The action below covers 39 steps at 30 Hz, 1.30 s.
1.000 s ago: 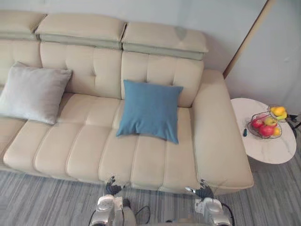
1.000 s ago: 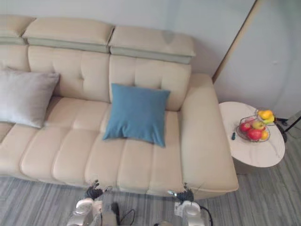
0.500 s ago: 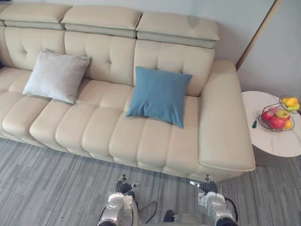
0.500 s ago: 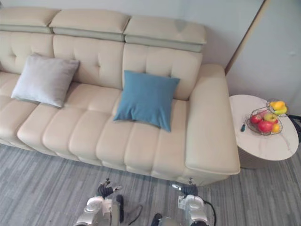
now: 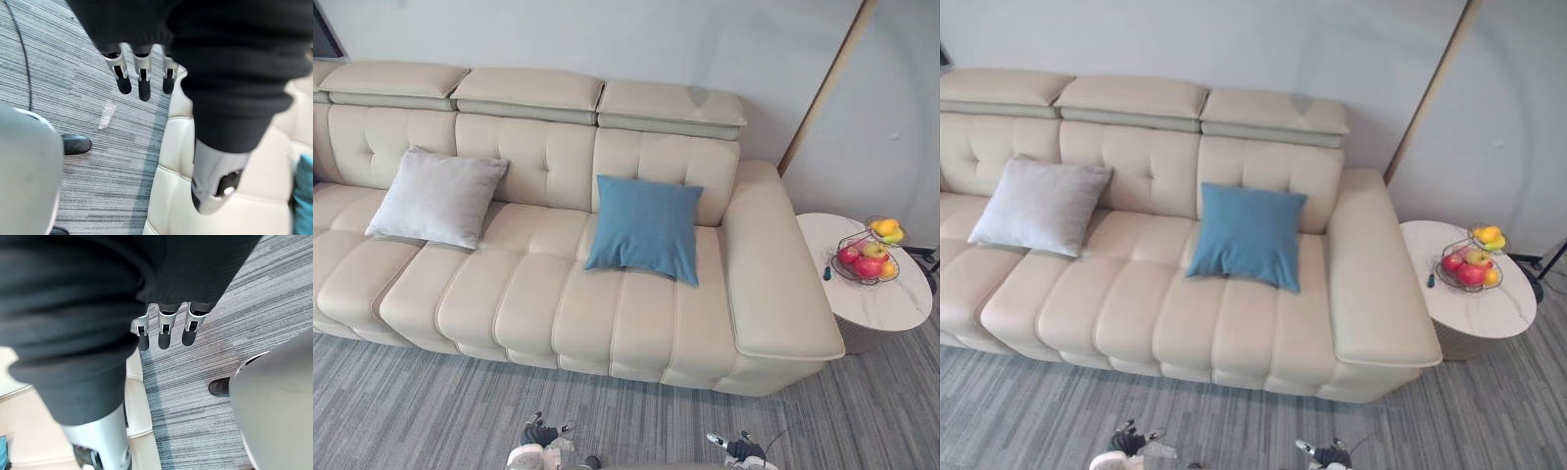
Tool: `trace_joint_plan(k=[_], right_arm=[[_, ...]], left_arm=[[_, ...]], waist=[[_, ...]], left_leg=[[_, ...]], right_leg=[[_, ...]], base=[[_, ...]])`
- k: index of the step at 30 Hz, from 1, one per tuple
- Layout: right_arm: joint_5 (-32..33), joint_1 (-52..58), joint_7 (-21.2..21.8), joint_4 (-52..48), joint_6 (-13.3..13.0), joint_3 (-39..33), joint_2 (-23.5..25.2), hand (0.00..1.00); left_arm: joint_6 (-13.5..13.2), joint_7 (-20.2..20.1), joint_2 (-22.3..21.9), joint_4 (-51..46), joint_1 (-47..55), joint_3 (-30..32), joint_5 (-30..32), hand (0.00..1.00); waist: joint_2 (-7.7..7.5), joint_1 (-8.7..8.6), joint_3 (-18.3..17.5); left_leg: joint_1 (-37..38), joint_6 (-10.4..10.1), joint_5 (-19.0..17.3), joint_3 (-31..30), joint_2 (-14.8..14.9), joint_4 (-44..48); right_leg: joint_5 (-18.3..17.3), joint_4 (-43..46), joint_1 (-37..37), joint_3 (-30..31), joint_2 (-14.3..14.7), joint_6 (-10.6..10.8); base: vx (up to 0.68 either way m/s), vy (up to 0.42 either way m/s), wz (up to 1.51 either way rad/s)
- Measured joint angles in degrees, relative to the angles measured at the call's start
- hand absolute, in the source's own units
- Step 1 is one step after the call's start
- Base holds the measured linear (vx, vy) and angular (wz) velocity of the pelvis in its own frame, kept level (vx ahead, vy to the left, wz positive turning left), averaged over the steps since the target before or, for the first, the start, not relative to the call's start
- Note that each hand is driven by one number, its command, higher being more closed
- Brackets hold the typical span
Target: Pick up cushions and gather them together orderly.
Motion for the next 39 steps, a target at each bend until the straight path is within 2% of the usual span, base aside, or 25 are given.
trace_joint_plan(k=[11,15,16,26,30,39], right_arm=[[0.05,-1.87,0.26,2.48,-0.06,0.0,-2.38,0.0],[0.05,-2.31,0.32,2.48,-0.05,0.07,-2.86,0.0],[0.02,-2.28,0.26,4.12,-0.03,0.77,-4.55,0.0],[0.05,-1.12,0.5,4.12,0.07,0.64,-4.52,0.0],[1.14,0.02,1.1,4.03,0.72,0.53,-4.37,0.0],[2.41,0.37,1.79,2.56,1.39,0.6,-4.25,0.0]], left_arm=[[-0.03,-0.26,0.08,1.11,-0.04,0.57,-0.01,0.0],[-0.02,-0.27,0.07,1.14,-0.03,0.54,-0.01,0.0],[-0.03,-1.07,1.11,1.45,0.35,-0.26,-0.01,0.0],[-0.03,-1.41,1.11,1.56,0.32,-0.25,-0.36,0.0],[0.07,-2.15,1.02,2.09,0.34,-0.24,-1.27,0.0],[0.15,-3.88,0.8,2.16,-0.08,-0.83,-1.14,0.0]], waist=[[0.1,-0.25,0.22],[0.69,-0.5,0.73],[1.62,-1.92,1.1],[1.82,-2.11,1.24],[2.26,-2.88,1.56],[2.5,-3.18,2.11]], left_leg=[[2.27,0.11,-0.06,-2.41,-0.34,0.0],[2.28,0.09,-0.09,-2.74,-0.32,-0.28],[2.33,-0.5,-0.51,-4.02,0.74,-0.85],[2.38,-0.5,-0.51,-3.88,0.74,-0.88],[2.92,-0.52,-0.51,-2.76,1.08,-1.0],[4.78,-1.56,-1.38,3.87,3.12,-1.05]], right_leg=[[-0.07,-1.62,3.48,-0.88,-0.03,-0.6],[-0.2,-1.6,3.39,-0.86,-0.01,-0.57],[-0.07,-1.89,2.51,0.68,1.3,-0.5],[-0.07,-1.78,2.5,0.61,1.23,-0.49],[-0.08,-1.26,2.48,1.01,1.27,-0.47],[0.0,-0.06,1.23,6.28,2.94,-0.74]], base=[[0.07,-0.009,0.03],[-0.07,-0.01,0.01],[-0.04,-0.005,0.01],[0.0,0.0,0.0],[0.0,0.0,-0.07],[-0.05,-0.02,-0.35]])
